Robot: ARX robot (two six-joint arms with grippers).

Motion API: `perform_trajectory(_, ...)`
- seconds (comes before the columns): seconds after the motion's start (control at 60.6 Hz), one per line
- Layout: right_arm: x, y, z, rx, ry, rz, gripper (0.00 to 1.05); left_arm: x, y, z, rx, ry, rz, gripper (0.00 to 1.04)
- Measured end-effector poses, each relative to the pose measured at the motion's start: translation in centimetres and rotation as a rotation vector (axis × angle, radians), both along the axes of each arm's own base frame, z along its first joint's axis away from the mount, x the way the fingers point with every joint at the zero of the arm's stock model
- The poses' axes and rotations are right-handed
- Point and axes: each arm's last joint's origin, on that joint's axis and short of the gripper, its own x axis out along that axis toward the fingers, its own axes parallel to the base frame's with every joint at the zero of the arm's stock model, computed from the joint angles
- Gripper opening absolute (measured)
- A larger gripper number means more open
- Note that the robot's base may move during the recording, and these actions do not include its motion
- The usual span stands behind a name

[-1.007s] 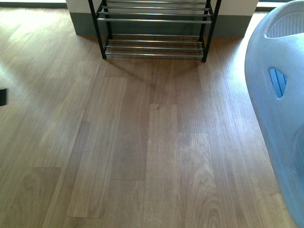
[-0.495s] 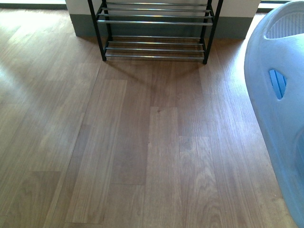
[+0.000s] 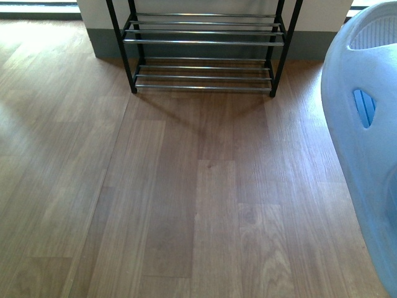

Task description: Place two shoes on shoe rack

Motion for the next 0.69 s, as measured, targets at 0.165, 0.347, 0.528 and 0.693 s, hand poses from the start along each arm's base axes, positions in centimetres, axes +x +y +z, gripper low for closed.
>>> perform_trajectory(0.165,0.00,-0.01,0.00,-0.001,0.000,-0.003,0.02,-0.01,-0.08,-0.01,-0.001,0.001,-0.005,0.02)
perform_trajectory(0.347,-0.01,-0.01,-0.03,0.000,0.002,-0.001,0.02,-0.02,-0.03,-0.03,0.001,0.002,-0.001,0.02)
perform_trajectory(0.528,-0.02,0.00,-0.02,0.002,0.001,0.003,0.02,-0.01,0.01,-0.02,0.000,0.001,0.001,0.02)
perform_trajectory(0.693,-0.02,0.00,-0.01,0.002,0.000,0.002,0.02,-0.01,0.00,-0.02,0.000,0.002,0.000,0.02)
